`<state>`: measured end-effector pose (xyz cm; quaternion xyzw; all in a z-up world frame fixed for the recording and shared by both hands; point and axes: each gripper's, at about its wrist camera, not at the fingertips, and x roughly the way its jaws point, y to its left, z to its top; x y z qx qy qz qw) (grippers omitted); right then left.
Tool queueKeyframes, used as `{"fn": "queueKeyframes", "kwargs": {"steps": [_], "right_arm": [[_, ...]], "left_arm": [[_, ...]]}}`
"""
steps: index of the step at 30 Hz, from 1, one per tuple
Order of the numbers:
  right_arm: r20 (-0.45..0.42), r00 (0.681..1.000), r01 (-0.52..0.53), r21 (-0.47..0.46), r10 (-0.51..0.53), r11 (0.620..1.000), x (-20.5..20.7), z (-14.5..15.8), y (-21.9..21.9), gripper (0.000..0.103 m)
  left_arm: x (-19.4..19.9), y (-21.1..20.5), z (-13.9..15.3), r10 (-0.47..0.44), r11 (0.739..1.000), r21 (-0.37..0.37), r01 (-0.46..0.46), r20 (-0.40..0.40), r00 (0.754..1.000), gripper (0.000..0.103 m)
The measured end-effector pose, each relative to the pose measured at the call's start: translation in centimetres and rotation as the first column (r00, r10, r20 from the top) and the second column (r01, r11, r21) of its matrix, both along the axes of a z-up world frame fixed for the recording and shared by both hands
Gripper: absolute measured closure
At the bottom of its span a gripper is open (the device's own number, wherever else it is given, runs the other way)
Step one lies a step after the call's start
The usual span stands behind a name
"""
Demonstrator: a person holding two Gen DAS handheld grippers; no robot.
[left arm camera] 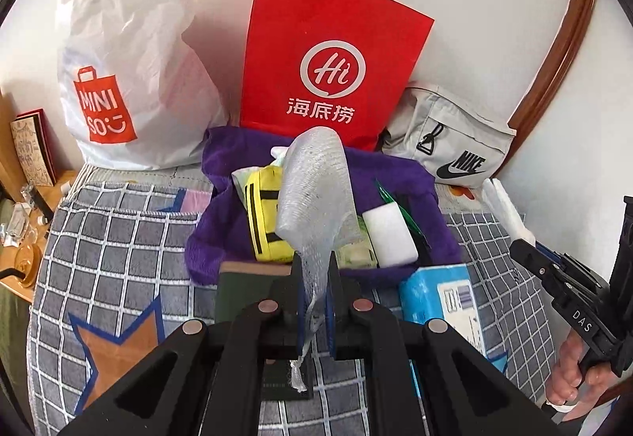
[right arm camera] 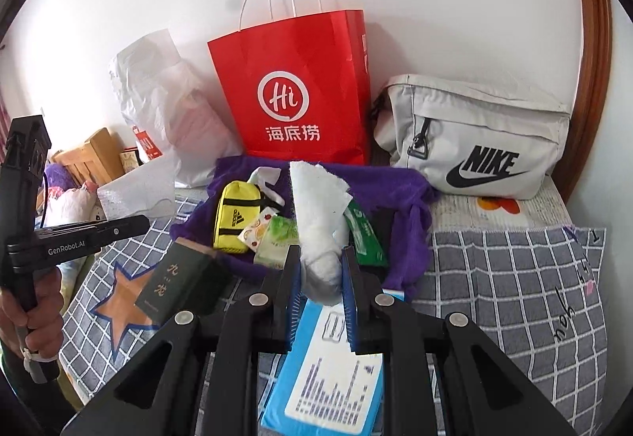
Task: Organize soft objects
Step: 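Lower the mesh bag onto the towel and open the left tool while the right tool releases the tissue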
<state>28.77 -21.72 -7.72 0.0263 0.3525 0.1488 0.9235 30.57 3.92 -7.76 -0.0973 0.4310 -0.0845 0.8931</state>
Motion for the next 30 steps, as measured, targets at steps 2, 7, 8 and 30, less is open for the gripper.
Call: {"fn": "queueKeyframes", "kwargs": {"steps": [2,7,8,30], "right_arm": [[0.002,1.000,0.002,-0.003,-0.002,1.000,1.1,0.0,0.1,0.084],[0.014,1.000,0.006,0.007,-0.006,1.000,3.8,0.5,0.0,0.084],[0.017,1.000,0.005,0.010,-0.005,1.000,4.4,0.6,0.1,0.084],[-0.073,0.997,0.015,-0.026,-0.017,1.000,13.7,-4.0,-0.6,0.084]], "left_arm": [[0.8,-0.1,-0.1,0.001,1.000,0.002,-0.001,-0.003,1.000,0.095],[3.0,0.0,0.0,0.004,1.000,-0.012,-0.004,-0.007,1.000,0.095],[3.3,0.0,0.0,0.005,1.000,-0.013,-0.005,-0.006,1.000,0.095],[11.5,-3.3,-4.0,-0.045,0.998,-0.051,0.042,-0.064,0.997,0.095]]}}
